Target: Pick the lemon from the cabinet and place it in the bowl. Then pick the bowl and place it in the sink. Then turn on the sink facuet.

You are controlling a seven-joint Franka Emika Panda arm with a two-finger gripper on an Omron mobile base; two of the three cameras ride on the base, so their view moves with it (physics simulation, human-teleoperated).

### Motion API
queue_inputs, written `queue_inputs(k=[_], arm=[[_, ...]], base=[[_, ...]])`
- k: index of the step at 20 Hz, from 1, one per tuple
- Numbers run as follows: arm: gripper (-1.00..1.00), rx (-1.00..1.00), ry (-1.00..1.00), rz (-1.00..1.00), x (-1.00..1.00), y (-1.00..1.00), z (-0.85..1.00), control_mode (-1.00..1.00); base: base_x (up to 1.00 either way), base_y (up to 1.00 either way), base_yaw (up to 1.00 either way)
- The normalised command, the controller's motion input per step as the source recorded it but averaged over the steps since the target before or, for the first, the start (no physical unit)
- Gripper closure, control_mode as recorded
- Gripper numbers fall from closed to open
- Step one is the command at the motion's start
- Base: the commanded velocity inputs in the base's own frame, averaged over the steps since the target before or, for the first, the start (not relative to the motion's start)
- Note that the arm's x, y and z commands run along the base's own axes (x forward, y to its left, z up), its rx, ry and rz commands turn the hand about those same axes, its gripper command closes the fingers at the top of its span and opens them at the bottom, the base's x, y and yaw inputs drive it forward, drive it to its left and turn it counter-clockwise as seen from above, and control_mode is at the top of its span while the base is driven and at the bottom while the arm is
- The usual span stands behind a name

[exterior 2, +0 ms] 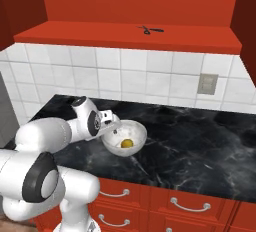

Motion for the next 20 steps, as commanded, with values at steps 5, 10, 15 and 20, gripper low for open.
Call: queue_inputs(k=[5, 10, 15, 20], arm=[[1.0, 0.0, 0.0, 0.01, -0.13, -0.25, -0.41, -1.0], [1.0, 0.0, 0.0, 0.0, -0.39, -0.3, -0.35, -1.0], [1.0, 0.0, 0.0, 0.0, -0.43, -0.28, -0.31, -1.0], [1.0, 0.0, 0.0, 0.0, -0.35, -0.25, -0.17, -1.0]], base=[[0.0, 0.0, 0.0], [0.0, 0.0, 0.0], [0.0, 0.0, 0.0], [0.0, 0.0, 0.0]])
